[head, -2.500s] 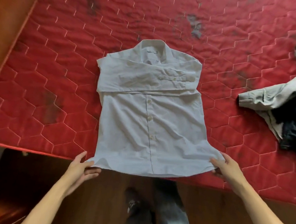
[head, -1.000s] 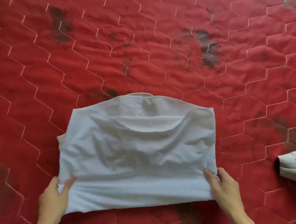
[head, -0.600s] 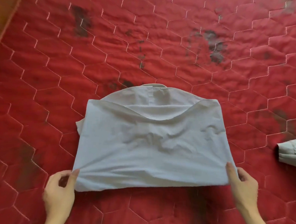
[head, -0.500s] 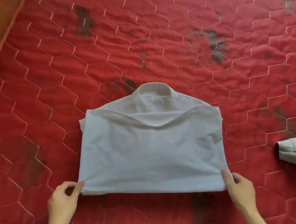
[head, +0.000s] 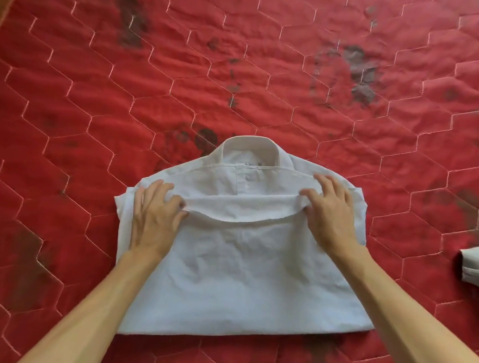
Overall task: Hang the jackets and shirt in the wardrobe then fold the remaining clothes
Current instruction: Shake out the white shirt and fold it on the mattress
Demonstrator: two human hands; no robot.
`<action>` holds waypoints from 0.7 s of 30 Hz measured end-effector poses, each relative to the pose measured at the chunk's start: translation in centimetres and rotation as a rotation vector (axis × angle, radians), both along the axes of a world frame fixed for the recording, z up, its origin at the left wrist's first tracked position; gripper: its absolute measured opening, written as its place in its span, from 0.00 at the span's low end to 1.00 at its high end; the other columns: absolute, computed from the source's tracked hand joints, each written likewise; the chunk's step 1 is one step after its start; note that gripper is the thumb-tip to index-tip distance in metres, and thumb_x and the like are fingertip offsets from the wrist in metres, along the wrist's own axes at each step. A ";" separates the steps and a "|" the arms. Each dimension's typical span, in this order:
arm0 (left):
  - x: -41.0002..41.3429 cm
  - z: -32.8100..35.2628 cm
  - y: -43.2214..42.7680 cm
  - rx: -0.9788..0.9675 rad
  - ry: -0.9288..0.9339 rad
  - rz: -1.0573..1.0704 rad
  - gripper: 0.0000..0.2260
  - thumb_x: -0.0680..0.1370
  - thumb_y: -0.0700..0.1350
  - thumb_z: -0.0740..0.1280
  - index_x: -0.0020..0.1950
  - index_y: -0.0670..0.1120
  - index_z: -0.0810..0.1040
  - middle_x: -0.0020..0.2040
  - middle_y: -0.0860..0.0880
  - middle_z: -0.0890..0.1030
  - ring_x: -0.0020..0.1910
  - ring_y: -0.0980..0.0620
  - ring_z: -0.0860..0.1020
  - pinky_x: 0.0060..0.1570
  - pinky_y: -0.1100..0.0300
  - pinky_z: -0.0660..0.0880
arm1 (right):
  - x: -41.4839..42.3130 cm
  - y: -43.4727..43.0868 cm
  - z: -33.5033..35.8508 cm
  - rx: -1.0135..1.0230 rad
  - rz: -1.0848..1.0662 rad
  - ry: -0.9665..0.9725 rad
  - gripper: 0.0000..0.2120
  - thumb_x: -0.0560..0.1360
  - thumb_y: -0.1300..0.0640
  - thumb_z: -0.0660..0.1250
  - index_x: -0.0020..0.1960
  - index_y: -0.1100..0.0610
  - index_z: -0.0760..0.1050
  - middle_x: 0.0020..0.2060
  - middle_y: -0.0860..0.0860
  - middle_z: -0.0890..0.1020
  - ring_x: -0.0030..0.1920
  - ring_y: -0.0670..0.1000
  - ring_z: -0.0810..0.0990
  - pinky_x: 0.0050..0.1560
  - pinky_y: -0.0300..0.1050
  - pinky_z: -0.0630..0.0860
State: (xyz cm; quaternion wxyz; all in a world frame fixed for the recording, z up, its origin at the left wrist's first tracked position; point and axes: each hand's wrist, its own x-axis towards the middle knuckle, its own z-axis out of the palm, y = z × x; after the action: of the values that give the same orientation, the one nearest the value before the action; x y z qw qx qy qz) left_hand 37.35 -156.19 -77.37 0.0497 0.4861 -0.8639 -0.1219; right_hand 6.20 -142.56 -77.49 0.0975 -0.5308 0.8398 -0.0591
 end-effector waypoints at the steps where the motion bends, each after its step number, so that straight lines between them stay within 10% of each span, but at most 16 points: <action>1: 0.2 -0.1 -0.8 -0.016 0.017 0.011 0.09 0.68 0.41 0.80 0.42 0.44 0.82 0.53 0.43 0.80 0.58 0.40 0.76 0.61 0.44 0.68 | -0.6 -0.5 -0.2 0.011 0.012 0.004 0.12 0.65 0.66 0.79 0.46 0.58 0.82 0.62 0.61 0.79 0.66 0.67 0.73 0.61 0.62 0.70; 8: -0.5 0.9 -5.4 -0.006 0.165 0.233 0.06 0.77 0.46 0.71 0.45 0.44 0.78 0.44 0.46 0.78 0.46 0.42 0.74 0.55 0.49 0.67 | -3.5 -3.7 -0.2 -0.162 -0.170 -0.096 0.09 0.74 0.58 0.72 0.52 0.61 0.80 0.56 0.58 0.80 0.63 0.63 0.74 0.62 0.58 0.66; 16: -2.9 -1.0 2.8 0.044 0.070 0.015 0.15 0.77 0.40 0.71 0.64 0.43 0.78 0.67 0.40 0.74 0.65 0.38 0.72 0.65 0.44 0.71 | -1.7 4.5 0.0 -0.007 -0.649 -0.244 0.37 0.71 0.47 0.75 0.73 0.61 0.65 0.73 0.62 0.65 0.74 0.62 0.62 0.71 0.61 0.59; 21: -2.0 -2.6 7.6 0.130 -0.060 0.022 0.24 0.77 0.38 0.68 0.73 0.42 0.71 0.77 0.38 0.63 0.74 0.38 0.65 0.70 0.44 0.67 | -2.3 10.8 1.5 0.106 -0.890 -0.630 0.33 0.68 0.41 0.77 0.66 0.53 0.70 0.56 0.52 0.79 0.55 0.53 0.78 0.54 0.50 0.75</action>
State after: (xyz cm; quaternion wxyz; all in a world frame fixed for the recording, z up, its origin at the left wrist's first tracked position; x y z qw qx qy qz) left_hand 35.37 -148.60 -79.92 -0.0064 0.5012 -0.8499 -0.1625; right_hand 3.87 -131.78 -75.95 0.3364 -0.0754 0.9153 -0.2080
